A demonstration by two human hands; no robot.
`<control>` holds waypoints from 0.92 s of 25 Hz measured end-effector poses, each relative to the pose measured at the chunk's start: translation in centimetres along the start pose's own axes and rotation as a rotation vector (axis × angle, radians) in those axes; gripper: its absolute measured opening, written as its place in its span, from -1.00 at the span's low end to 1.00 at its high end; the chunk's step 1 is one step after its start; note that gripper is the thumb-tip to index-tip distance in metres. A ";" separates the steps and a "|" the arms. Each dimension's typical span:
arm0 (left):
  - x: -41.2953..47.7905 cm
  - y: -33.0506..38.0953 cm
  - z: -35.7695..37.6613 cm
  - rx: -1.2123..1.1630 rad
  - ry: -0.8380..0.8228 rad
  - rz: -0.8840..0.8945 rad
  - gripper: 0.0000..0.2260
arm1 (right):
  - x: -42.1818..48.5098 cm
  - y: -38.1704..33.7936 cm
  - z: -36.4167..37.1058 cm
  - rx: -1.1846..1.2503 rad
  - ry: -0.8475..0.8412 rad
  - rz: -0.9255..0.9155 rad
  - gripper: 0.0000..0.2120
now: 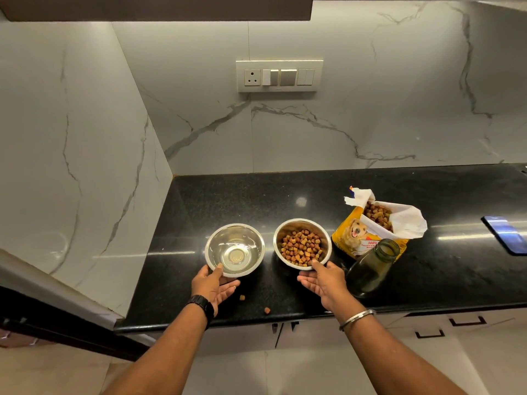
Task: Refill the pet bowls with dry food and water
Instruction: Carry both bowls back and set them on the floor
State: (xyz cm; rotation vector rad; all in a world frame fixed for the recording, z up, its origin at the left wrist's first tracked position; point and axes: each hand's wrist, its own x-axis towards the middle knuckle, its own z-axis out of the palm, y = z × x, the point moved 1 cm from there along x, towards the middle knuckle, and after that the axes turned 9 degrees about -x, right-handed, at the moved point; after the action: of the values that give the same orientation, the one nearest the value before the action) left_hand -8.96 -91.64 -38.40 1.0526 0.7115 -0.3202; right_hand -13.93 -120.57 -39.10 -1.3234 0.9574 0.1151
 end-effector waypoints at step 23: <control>-1.1 0.8 0.4 0.004 0.054 0.116 -0.70 | -0.5 -3.7 0.6 0.039 0.094 -0.101 -0.77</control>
State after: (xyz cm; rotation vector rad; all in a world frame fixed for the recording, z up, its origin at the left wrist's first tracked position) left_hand -9.22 -91.74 -36.98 1.1053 0.6956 -0.1944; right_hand -11.83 -120.94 -35.98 -1.3484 0.9650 -0.0435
